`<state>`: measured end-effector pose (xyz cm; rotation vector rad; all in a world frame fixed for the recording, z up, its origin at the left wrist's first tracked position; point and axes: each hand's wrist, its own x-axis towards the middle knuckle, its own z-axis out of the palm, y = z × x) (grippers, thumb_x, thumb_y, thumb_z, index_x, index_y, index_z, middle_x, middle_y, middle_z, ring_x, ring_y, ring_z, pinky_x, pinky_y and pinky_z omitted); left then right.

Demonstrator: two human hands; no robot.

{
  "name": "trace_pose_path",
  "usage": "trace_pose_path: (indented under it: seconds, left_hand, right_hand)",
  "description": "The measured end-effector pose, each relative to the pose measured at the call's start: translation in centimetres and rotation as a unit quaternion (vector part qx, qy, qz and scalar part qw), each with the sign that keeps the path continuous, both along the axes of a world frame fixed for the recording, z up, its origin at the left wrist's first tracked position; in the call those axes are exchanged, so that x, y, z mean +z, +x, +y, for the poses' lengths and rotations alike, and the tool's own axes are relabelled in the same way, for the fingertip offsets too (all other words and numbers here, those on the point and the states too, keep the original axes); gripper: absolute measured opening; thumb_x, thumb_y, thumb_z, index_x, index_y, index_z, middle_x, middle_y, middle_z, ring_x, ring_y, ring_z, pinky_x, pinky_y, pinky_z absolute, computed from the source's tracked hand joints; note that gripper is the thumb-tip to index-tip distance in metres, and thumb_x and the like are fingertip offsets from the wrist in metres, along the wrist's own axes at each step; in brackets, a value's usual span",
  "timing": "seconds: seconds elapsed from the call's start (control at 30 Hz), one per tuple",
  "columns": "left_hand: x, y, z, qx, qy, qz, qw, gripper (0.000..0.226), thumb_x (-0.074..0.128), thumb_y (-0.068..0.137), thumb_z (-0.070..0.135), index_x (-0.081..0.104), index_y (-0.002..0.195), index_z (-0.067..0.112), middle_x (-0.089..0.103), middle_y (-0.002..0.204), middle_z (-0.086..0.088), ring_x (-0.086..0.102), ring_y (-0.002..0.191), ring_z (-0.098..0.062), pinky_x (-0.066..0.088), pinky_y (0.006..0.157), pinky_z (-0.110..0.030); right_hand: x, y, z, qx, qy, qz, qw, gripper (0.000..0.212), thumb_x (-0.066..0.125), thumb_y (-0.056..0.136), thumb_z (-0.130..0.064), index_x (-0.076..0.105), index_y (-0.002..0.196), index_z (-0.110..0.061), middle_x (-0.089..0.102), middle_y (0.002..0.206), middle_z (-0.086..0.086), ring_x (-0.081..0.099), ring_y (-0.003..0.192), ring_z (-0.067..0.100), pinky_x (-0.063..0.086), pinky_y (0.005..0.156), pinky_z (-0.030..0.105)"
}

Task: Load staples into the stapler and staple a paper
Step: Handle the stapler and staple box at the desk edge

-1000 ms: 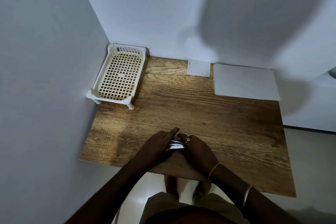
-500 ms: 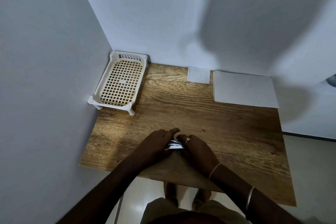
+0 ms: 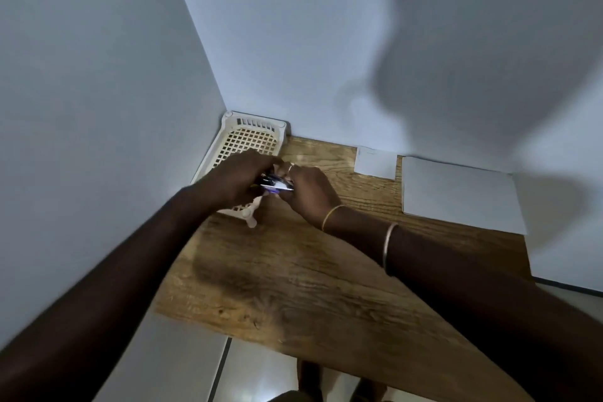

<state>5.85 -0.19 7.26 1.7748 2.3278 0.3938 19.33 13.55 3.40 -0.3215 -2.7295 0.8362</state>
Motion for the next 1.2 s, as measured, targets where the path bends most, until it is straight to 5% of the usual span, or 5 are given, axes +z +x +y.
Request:
trace_pose_path:
  seconds: [0.43, 0.97, 1.2]
  left_hand:
    - [-2.6, -10.2, 0.2, 0.060, -0.017, 0.028, 0.998, 0.069, 0.082, 0.074, 0.005, 0.057, 0.138, 0.012, 0.071, 0.117, -0.014, 0.065, 0.106, -0.035, 0.052, 0.086, -0.042]
    - [-6.6, -12.1, -0.1, 0.127, -0.062, -0.032, 0.989, 0.072, 0.077, 0.085, 0.013, 0.047, 0.149, 0.026, 0.065, 0.135, -0.010, 0.062, 0.122, -0.031, 0.049, 0.104, -0.041]
    - [-6.0, -12.0, 0.2, 0.114, -0.028, -0.055, 0.992, 0.070, 0.077, 0.086, 0.008, 0.049, 0.148, 0.021, 0.066, 0.133, -0.014, 0.062, 0.120, -0.032, 0.038, 0.095, -0.027]
  right_hand:
    - [-3.1, -12.4, 0.0, -0.009, 0.019, -0.027, 0.999, 0.033, 0.070, 0.088, -0.023, 0.066, 0.116, -0.007, 0.074, 0.107, 0.018, 0.069, 0.100, 0.037, 0.053, 0.085, 0.040]
    - [-5.9, -14.0, -0.3, 0.028, 0.085, -0.040, 0.995, 0.023, 0.068, 0.088, -0.022, 0.070, 0.106, -0.007, 0.075, 0.098, 0.016, 0.070, 0.091, 0.036, 0.050, 0.084, 0.040]
    - [-5.9, -13.3, -0.1, 0.005, 0.114, -0.020, 0.993, 0.017, 0.063, 0.089, -0.027, 0.069, 0.103, -0.020, 0.076, 0.095, 0.005, 0.069, 0.093, 0.029, 0.044, 0.088, 0.038]
